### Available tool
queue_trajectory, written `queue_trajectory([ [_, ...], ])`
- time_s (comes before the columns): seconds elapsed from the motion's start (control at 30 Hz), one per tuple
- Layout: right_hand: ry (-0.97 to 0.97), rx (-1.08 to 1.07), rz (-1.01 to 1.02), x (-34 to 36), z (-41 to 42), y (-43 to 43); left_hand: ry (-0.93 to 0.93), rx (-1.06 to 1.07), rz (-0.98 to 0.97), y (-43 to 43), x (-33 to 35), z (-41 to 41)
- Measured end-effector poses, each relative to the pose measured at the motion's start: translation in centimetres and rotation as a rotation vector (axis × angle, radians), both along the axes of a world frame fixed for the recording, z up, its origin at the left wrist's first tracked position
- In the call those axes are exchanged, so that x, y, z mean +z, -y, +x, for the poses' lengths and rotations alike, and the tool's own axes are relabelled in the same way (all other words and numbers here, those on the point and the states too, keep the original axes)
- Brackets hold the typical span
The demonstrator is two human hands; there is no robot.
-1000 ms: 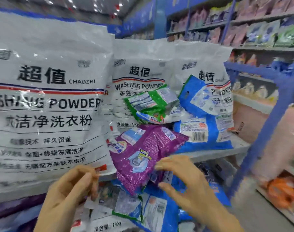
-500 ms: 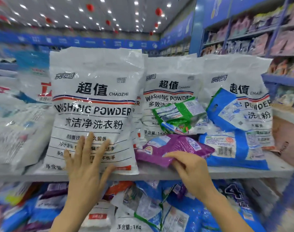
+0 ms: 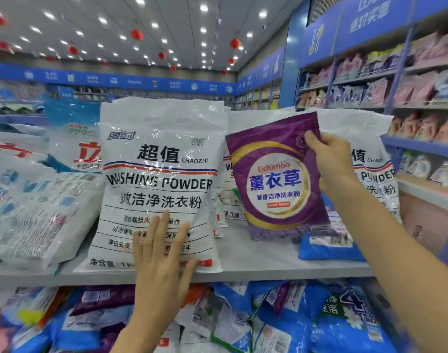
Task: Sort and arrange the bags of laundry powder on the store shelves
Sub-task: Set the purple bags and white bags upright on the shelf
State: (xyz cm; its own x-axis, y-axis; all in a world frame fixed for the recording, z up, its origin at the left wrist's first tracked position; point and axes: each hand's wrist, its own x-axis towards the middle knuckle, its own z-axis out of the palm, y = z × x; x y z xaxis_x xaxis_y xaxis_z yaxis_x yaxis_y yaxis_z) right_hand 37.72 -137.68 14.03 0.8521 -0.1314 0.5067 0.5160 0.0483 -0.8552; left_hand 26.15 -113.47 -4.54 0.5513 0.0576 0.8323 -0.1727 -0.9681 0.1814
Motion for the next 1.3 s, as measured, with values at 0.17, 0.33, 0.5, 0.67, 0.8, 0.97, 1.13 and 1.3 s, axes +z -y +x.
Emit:
queue_trajectory([
  [0.17,0.051,0.117,0.055,1.4,-2.9,-0.4,-0.023,-0.405,-0.333,3.6,1.2,-0.9],
  [0.33,0.047,0.229,0.113,2.5,-5.9,-1.0,-0.362,-0.746,-1.043,6.5,3.5,-0.4],
  [0.5,0.033,0.31,0.11,2.5,-7.7,-1.3,-0.45,-0.966,-1.066,5.9,5.3,0.2],
  [0.67,0.071,0.283,0.004,2.0,-8.6,-0.6,-0.541,-1.122,-1.074,5.2,5.1,-1.1],
  [0.8,0.014,0.258,-0.032,0.2,-8.8,-0.6,-0.544,-1.13,-1.118,3.8,4.8,-2.4],
  [0.97,-0.174,0.364,-0.239,-5.5,-10.9,-1.7,-0.464,-1.06,-1.192,1.6,3.5,-4.4],
  [1.13,-0.209,0.425,-0.156,-10.7,-13.0,-5.2,-0.434,-0.918,-1.21,-0.5,3.1,-7.1],
  [1.3,-0.209,0.472,-0.069,-12.8,-13.8,-8.8,-0.391,-0.818,-1.162,-2.3,2.6,-11.2],
])
